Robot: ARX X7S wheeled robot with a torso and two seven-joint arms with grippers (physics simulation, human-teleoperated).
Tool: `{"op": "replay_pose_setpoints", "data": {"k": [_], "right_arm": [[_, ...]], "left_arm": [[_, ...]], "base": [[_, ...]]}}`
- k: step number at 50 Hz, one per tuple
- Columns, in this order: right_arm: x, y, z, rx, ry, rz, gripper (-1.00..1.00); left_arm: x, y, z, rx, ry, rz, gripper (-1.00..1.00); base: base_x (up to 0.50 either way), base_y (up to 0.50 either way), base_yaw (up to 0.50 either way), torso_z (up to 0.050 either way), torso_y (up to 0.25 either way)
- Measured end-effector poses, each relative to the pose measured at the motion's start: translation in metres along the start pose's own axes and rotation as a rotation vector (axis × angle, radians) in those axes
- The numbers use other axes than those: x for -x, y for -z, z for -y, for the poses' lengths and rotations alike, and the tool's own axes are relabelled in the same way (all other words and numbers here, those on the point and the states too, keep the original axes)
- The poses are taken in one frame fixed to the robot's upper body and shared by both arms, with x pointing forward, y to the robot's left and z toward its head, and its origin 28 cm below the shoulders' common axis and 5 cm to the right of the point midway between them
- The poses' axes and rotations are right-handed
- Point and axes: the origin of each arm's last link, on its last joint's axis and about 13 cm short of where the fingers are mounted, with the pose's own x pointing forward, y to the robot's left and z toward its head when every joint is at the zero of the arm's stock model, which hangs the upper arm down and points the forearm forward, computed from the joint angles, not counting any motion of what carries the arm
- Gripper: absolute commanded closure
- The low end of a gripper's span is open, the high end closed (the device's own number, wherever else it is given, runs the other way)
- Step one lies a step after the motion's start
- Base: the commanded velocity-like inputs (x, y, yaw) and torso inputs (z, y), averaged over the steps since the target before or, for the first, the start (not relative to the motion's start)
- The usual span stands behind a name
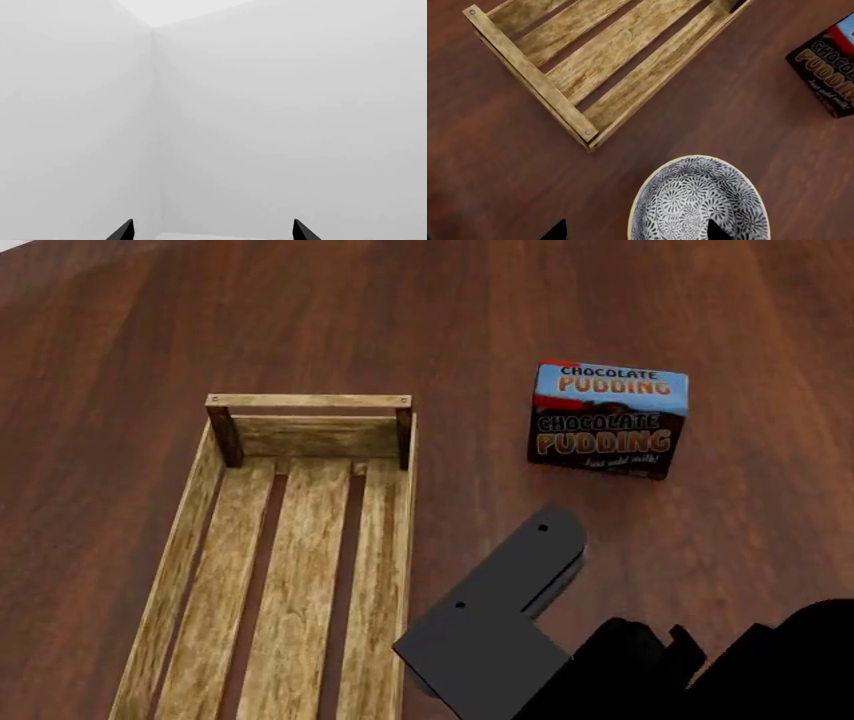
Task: Stack the left bowl on the right bowl and place them in the tray.
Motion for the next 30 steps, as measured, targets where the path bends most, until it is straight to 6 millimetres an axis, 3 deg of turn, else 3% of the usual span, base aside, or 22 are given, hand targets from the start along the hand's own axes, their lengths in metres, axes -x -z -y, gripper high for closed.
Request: {"op": "replay_pose_setpoints", "data": {"k": [30], "right_arm": [[-0.044, 0.010, 0.005, 0.042, -0.034, -0.142, -1.00]], "left_arm": [[0.003, 0.003, 0.000, -0.004, -0.004, -0.012, -1.00]], "base": [[0.00, 0.00, 0.00, 0.000, 0.000]]}}
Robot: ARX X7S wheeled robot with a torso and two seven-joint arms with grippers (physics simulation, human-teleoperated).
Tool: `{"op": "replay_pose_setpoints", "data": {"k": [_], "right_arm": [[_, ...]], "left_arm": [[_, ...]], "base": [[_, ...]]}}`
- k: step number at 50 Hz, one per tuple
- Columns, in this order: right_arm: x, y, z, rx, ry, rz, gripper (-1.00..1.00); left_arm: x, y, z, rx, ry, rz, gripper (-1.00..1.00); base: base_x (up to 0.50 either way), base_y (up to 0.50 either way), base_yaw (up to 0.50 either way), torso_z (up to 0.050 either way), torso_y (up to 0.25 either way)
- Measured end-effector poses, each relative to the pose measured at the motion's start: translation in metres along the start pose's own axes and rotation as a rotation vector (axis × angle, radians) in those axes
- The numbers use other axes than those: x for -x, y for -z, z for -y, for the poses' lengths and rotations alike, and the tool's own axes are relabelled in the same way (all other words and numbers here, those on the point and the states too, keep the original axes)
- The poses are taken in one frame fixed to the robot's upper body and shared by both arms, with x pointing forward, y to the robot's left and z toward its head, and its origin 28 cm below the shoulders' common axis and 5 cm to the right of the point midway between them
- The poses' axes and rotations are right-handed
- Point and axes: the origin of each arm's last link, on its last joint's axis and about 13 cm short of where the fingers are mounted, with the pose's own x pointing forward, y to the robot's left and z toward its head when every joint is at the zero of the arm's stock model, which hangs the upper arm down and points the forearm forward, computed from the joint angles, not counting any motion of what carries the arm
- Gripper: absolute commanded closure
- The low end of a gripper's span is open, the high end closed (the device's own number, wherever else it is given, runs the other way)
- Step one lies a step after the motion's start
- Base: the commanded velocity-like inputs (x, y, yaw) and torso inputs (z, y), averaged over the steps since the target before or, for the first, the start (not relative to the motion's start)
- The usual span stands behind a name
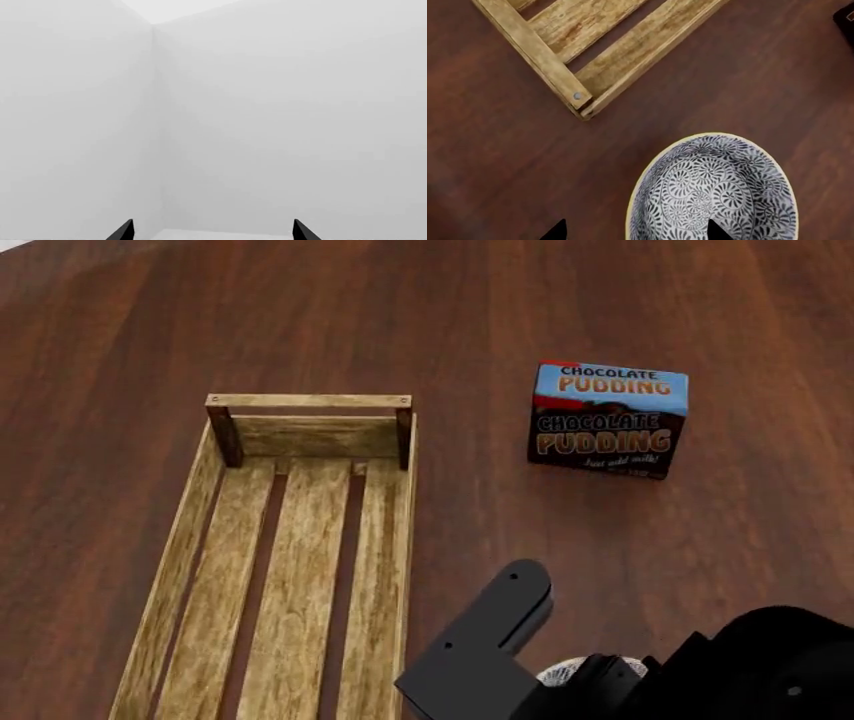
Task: Stack the left bowl on the right bowl and place them in the tray.
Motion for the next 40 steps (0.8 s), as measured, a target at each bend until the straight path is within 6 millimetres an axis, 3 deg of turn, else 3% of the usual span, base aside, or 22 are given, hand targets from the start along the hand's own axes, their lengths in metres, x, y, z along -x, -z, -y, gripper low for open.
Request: {"op": "replay_pose_setpoints", "data": {"k": [40], "right_arm": [[-0.050, 0.004, 0.005, 0.039, -0.040, -0.115, -1.00]], "left_arm": [[0.003, 0.005, 0.000, 0.005, -0.003, -0.011, -1.00]], "base": [[0.00, 0.00, 0.00, 0.000, 0.000]]}}
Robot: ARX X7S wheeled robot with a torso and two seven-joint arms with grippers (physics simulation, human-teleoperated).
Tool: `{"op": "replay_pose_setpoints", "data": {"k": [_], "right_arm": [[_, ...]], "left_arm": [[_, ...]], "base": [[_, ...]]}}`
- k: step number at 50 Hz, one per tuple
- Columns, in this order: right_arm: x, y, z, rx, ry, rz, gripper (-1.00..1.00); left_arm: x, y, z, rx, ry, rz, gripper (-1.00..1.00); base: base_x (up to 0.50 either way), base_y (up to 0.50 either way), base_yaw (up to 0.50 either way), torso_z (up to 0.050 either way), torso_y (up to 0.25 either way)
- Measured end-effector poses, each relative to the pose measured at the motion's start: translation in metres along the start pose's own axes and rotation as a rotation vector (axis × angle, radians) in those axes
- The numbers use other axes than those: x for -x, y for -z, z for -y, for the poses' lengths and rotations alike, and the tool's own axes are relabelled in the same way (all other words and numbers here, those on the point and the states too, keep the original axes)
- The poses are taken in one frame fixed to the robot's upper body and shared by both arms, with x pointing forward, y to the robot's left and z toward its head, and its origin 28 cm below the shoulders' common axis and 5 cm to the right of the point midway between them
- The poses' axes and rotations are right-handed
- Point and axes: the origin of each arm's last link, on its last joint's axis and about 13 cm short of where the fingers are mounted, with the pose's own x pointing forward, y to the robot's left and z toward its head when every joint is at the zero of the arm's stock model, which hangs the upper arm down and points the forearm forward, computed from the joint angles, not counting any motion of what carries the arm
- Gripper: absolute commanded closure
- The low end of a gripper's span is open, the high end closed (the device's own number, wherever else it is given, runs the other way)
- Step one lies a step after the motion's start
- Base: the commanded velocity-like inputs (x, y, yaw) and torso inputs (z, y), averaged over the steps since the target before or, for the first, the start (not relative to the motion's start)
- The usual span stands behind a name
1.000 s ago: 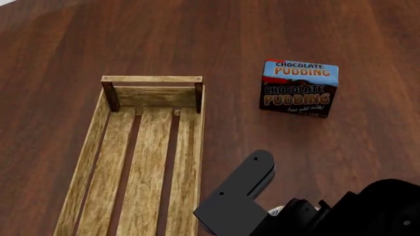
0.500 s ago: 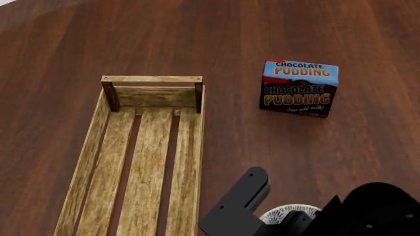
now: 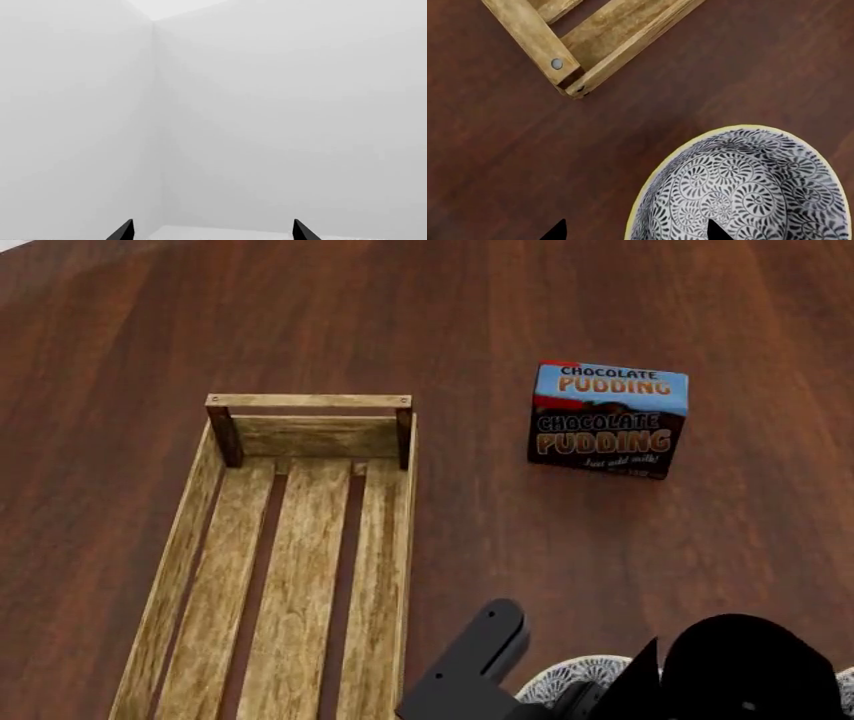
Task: Stack the left bowl on the right bowl and place them in the tray.
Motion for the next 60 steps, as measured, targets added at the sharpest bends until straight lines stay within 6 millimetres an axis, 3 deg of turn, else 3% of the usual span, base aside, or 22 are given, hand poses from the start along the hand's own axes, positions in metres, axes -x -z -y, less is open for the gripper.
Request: {"op": "replay_pose_setpoints", "data": {"k": [53, 54, 60], "right_arm": [[-0.041, 0.017, 0.001, -0.024, -0.037, -0.116, -1.00], [-0.041, 0.017, 0.001, -0.025, -0.037, -0.118, 1.00], [-0.042, 0.019, 0.002, -0.027, -0.029, -0.120, 1.00]], "left_arm": [[0.003, 0.004, 0.000, 0.004, -0.010, -0.005, -1.00], [0.003, 0.004, 0.000, 0.004, -0.010, -0.006, -1.00], [0.003, 0.004, 0.000, 0.004, -0.009, -0.005, -1.00]], "base": [[0.00, 0.00, 0.00, 0.000, 0.000], [0.00, 0.00, 0.00, 0.000, 0.000], [0.00, 0.00, 0.00, 0.000, 0.000]]}}
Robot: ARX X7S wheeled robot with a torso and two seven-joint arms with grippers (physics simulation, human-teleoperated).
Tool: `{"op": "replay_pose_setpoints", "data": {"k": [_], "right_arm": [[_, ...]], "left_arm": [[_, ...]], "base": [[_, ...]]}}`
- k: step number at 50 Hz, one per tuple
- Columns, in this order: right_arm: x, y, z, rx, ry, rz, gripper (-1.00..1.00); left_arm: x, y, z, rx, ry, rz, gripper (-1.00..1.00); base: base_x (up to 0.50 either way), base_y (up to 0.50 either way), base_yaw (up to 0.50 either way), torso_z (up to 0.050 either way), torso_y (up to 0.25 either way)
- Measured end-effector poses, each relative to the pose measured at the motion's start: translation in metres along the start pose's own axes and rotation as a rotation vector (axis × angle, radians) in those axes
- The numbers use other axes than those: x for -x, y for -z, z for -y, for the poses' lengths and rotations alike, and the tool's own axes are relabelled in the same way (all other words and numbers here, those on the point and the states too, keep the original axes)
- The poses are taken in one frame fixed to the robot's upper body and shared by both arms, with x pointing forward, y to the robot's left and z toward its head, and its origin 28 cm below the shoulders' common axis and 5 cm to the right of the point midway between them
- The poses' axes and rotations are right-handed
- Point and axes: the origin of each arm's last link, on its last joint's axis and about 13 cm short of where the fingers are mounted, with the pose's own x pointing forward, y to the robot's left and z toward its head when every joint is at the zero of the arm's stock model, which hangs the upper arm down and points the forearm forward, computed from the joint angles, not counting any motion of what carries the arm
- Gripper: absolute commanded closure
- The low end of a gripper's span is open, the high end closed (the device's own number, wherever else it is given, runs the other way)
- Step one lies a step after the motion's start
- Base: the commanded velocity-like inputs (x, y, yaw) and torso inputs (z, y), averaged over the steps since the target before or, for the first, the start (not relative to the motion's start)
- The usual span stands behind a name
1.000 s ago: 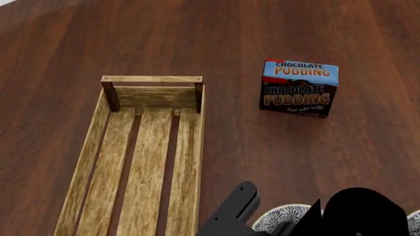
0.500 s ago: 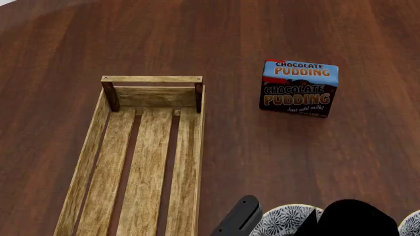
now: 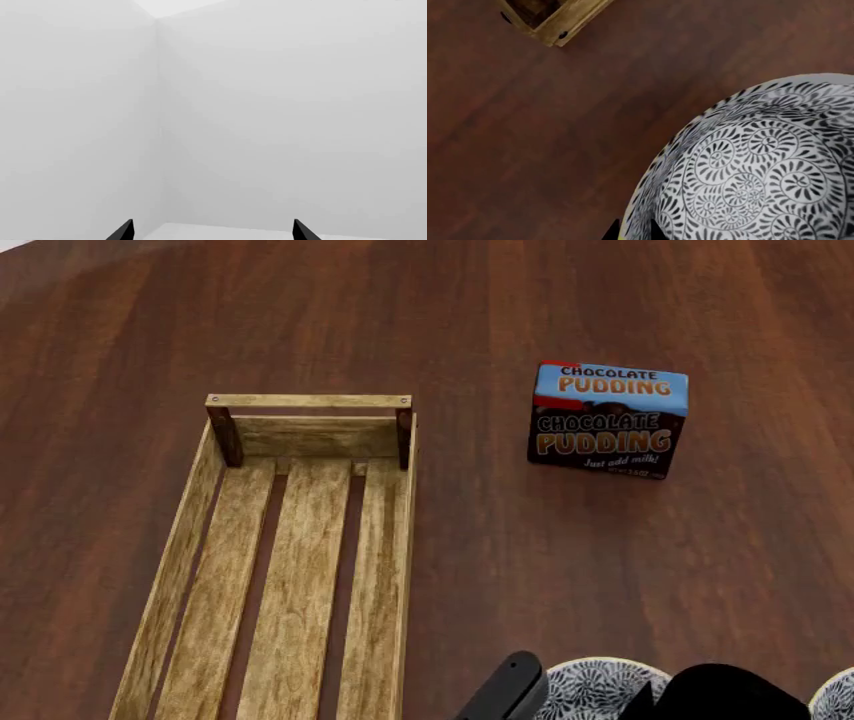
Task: Stack the left bowl on the right bowl and place them in the tray.
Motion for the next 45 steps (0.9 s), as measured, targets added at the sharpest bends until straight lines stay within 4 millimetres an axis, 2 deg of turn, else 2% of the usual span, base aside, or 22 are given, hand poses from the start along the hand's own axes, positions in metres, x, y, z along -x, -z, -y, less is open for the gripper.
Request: {"op": "replay_pose_setpoints", "data": {"k": [19, 45], "right_arm": [[0.008, 0.000, 0.001, 0.000, 0.029, 0.011, 1.00], [0.059, -0.007, 0.001, 0.041, 0.132, 0.078, 1.00]], "left_arm": [[-0.002, 0.000, 0.000, 0.006, 0.006, 0.002, -1.00], [-0.003, 0.002, -0.001, 0.013, 0.009, 0.006, -1.00]], "base": [[0.00, 0.00, 0.00, 0.000, 0.000], [0.00, 0.00, 0.00, 0.000, 0.000]]}}
